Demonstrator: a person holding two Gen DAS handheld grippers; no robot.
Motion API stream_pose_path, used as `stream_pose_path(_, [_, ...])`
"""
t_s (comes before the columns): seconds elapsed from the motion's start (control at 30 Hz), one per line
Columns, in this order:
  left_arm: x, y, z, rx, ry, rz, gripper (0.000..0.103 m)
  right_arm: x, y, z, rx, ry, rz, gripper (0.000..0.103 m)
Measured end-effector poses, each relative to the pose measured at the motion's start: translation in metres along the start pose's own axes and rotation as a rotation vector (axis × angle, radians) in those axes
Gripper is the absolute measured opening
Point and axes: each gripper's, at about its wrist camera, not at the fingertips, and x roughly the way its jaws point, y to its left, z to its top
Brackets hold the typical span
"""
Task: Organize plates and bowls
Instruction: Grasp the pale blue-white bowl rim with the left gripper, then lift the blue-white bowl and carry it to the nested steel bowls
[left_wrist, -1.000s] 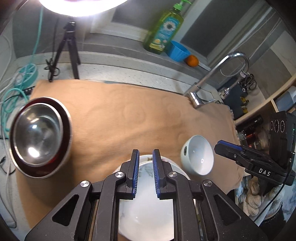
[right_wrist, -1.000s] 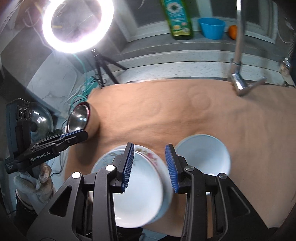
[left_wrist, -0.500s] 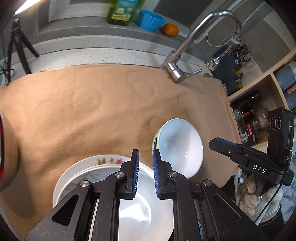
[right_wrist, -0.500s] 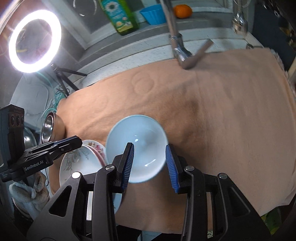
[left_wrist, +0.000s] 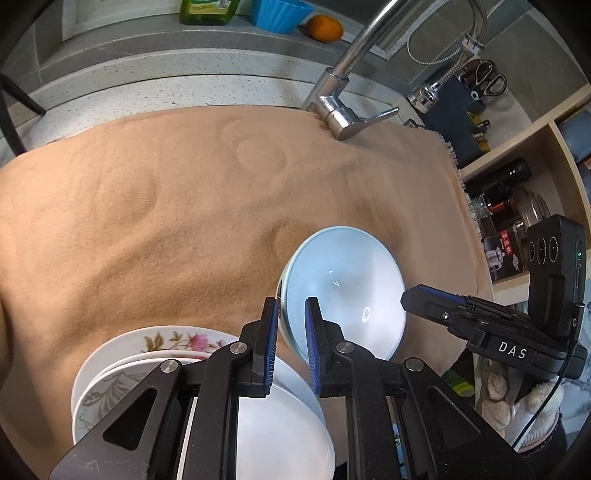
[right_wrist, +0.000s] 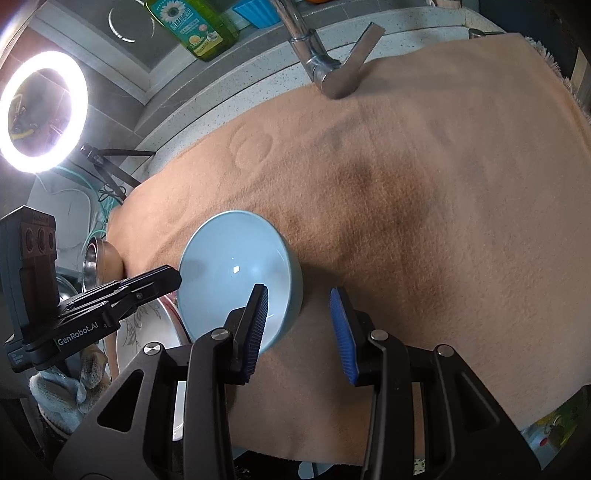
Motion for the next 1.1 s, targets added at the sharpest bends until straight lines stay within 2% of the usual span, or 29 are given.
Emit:
stream_pose_path(0.1, [0.003, -0.001, 0.0, 0.012, 0.002, 0.011, 0.013, 0.003, 0.0, -0.002, -0.002, 0.007, 0.003, 0.036])
stream_pose_path(0.2, [0.004, -0.001, 0.0, 0.016, 0.006, 0.011, 0.013, 0.007, -0.001, -0.003, -0.001, 0.019, 0.015, 0.026])
stream_pose_path(0.47, [0.012, -0.001, 0.001, 0.013, 0.014, 0.022, 0.011, 0.014, 0.0, -0.003, 0.007, 0.036, 0.031, 0.011])
stream_pose_path(0.8, [0.001, 0.001, 0.0, 0.002, -0.007, 0.006, 0.011, 0.006, 0.005, -0.002, 0.013, 0.03, 0.031, 0.01])
stream_pose_path(1.1, [-0.041, 0.015, -0.006, -0.025, -0.09, -0.013, 0.011, -0.018, 0.044, 0.006, -0.073, -0.006, 0.048, 0.01])
